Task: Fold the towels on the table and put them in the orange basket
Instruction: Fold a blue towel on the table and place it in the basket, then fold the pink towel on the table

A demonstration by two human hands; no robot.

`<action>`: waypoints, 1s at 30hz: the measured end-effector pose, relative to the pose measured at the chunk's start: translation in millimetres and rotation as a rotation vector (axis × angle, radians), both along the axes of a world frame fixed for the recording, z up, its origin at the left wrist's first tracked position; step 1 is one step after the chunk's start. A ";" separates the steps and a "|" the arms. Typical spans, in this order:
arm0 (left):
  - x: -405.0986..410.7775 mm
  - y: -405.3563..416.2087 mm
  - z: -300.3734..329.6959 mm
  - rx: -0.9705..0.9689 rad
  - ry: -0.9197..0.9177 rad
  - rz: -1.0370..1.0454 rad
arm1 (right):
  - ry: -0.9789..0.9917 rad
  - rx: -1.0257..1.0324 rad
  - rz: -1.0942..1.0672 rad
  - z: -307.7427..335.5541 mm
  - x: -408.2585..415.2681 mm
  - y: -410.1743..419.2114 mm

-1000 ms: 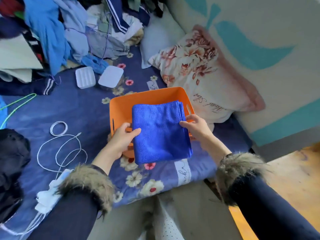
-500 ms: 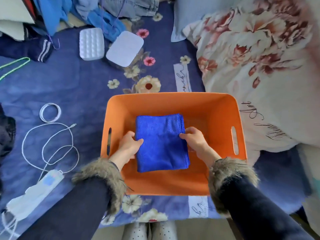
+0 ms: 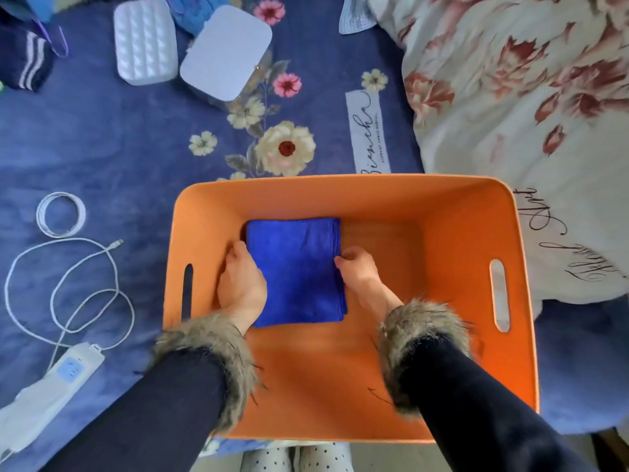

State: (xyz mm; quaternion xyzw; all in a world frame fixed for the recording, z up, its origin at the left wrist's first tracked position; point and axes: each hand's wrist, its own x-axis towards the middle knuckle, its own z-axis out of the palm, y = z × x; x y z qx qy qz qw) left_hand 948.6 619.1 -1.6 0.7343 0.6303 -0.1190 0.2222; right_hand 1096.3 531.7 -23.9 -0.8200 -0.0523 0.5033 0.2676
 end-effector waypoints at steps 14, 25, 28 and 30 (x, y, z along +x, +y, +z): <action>-17.5 -11.4 -34.8 -0.094 0.411 -0.758 | -0.642 -0.085 1.300 -16.7 -15.3 -33.0; -22.8 -40.2 29.7 -0.215 -0.008 -0.483 | -0.577 -0.015 1.014 48.9 -19.4 -50.4; -21.2 -48.8 77.8 -0.231 -0.231 -0.427 | -0.633 0.017 0.932 95.9 -24.3 -71.8; -20.9 -48.5 108.4 -0.169 -0.263 -0.513 | -0.660 0.012 0.842 129.7 -27.7 -84.5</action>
